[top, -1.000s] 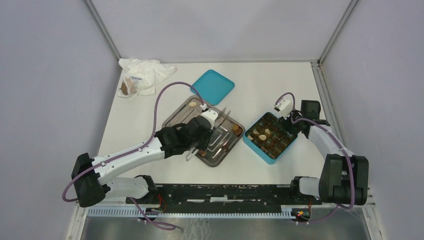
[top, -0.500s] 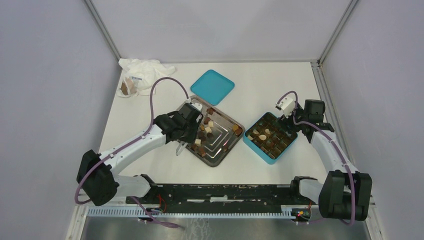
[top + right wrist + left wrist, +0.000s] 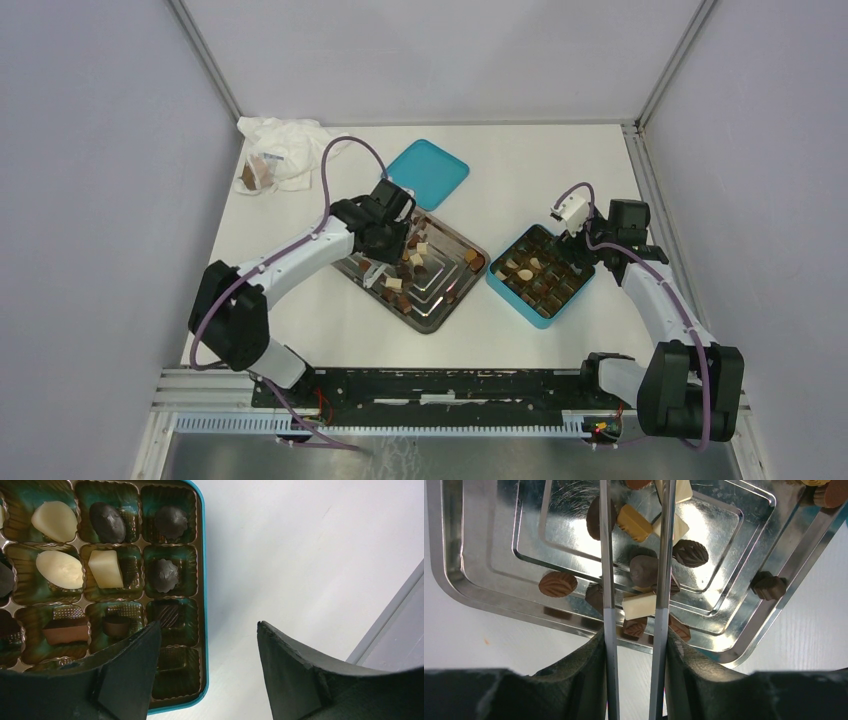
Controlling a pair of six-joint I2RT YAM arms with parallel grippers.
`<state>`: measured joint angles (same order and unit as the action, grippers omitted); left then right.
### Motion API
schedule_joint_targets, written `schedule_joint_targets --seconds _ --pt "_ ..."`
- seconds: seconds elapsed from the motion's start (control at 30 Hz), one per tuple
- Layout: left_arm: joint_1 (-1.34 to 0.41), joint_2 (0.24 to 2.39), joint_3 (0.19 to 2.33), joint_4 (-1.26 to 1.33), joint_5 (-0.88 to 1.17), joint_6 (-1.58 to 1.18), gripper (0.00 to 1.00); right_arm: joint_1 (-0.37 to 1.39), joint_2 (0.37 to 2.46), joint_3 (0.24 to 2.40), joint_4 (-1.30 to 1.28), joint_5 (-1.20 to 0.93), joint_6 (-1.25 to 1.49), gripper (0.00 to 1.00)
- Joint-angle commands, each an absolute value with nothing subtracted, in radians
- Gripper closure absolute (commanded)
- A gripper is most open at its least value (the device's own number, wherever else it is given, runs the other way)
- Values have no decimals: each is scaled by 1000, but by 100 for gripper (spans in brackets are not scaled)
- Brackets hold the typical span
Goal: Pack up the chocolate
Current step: Pick up the fake chocolate from the plate.
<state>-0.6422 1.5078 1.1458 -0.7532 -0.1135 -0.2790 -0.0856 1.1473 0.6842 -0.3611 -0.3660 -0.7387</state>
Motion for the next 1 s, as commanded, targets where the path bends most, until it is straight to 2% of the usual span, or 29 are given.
schedule_joint_targets --seconds 0.0,0.63,0.97 --pt "-625 1546 1203 -711 -78 -220 54 -84 1144 696 -356 -388 -752 24" --pt "-604 1645 1270 -715 -63 -201 51 -84 1147 696 -361 -392 -758 24" --pt "-604 1659 1280 -733 -71 -205 53 -84 1147 698 -362 -394 -761 24"
